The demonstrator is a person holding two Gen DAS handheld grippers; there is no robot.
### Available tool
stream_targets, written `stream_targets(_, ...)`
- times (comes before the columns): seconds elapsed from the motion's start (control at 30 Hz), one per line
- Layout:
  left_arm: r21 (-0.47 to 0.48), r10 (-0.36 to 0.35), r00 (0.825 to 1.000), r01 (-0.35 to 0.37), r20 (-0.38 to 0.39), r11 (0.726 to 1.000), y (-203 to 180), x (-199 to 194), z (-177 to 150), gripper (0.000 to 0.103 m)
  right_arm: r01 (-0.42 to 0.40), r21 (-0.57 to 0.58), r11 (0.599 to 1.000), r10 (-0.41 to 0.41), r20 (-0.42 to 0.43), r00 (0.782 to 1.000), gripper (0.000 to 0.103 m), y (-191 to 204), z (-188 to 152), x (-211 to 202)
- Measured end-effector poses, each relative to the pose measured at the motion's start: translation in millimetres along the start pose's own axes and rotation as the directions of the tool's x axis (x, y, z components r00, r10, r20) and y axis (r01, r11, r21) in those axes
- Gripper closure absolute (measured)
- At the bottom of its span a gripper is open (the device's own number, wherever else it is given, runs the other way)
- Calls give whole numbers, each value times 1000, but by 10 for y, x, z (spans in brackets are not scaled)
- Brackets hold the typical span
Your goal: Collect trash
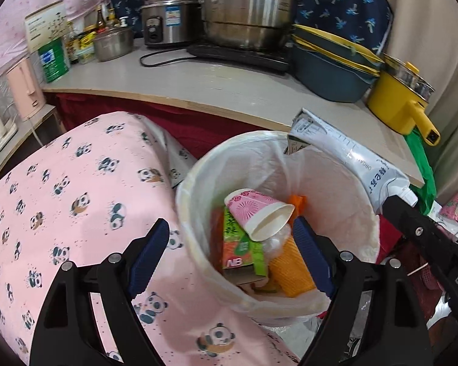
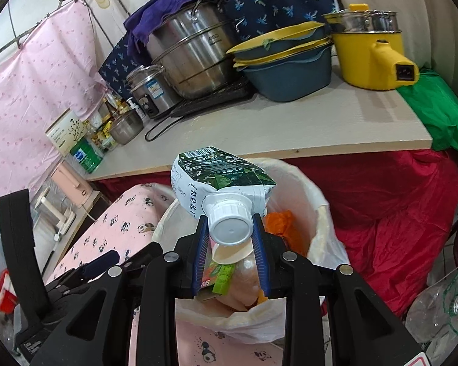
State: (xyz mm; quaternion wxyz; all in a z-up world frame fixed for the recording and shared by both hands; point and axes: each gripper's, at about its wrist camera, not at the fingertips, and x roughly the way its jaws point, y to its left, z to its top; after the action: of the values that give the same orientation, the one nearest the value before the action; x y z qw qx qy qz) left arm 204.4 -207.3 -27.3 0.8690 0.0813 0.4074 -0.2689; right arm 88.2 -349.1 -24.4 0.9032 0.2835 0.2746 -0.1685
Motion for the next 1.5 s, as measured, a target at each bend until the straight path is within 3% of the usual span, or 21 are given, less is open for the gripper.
stream_targets(0.23, -24, 30, 1000, -30, -10, 999, 179, 18, -123, 24, 50, -37, 998, -52, -47, 998, 67, 61, -99, 283)
stream_targets(0.6, -21, 57, 998, -57, 2, 998, 225, -122, -292, 23, 49, -62, 997, -53, -60, 997, 65, 121, -266, 130)
stream_targets(1.03, -18, 101, 994, -101, 32, 995, 176, -407, -484, 20, 46, -82, 996, -48, -20, 999, 44, 247, -338, -232)
stream_targets(1.33, -19, 148, 987, -147, 58, 989, 237, -650, -621, 17, 109, -156, 982, -108, 15, 994, 25, 369, -501, -519)
stream_targets(1.5, -10, 173, 982, -173, 69, 985, 244, -757, -712, 16, 127, -187, 974, -126, 17, 992, 22, 396, -599, -632)
